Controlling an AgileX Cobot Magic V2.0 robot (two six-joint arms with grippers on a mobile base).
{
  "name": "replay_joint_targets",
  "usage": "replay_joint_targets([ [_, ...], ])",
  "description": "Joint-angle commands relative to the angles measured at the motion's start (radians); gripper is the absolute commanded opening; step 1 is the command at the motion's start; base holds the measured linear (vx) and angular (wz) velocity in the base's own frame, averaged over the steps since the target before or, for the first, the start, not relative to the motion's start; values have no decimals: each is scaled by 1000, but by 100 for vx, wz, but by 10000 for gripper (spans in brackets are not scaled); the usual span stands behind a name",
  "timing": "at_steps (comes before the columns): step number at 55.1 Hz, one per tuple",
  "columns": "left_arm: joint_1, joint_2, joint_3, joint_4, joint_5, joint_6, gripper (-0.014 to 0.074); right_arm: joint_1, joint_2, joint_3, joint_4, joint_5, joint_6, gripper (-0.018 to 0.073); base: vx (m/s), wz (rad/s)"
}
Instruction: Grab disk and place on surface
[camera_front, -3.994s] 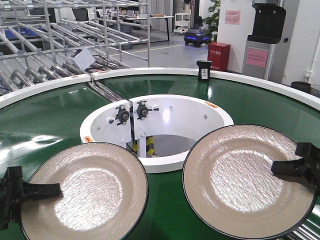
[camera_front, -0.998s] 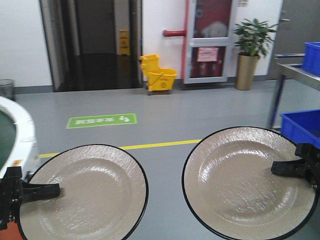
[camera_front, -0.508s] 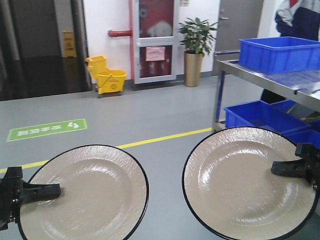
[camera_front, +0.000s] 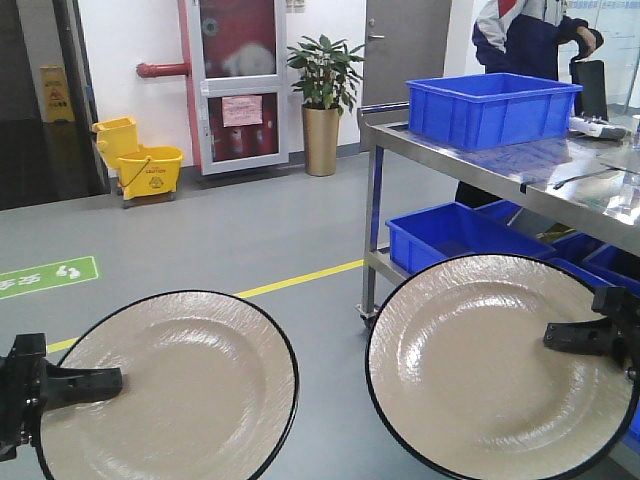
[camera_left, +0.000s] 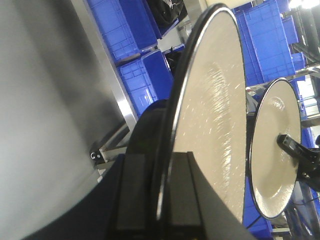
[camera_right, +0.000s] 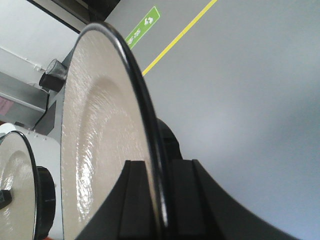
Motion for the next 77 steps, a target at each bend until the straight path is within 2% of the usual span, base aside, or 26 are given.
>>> replay_joint_targets([
  [1, -4, -52, -22, -121, 114, -13, -7, -4, -36, -33, 111, 12, 1, -9, 26, -9],
  [46, -4, -52, -22, -121, 114, -13, -7, -4, -36, -33, 111, 8, 1, -9, 39, -3],
  [77, -3, -52, -22, -121, 113, -13, -7, -4, -36, -33, 111, 9, 1, -9, 45, -46],
])
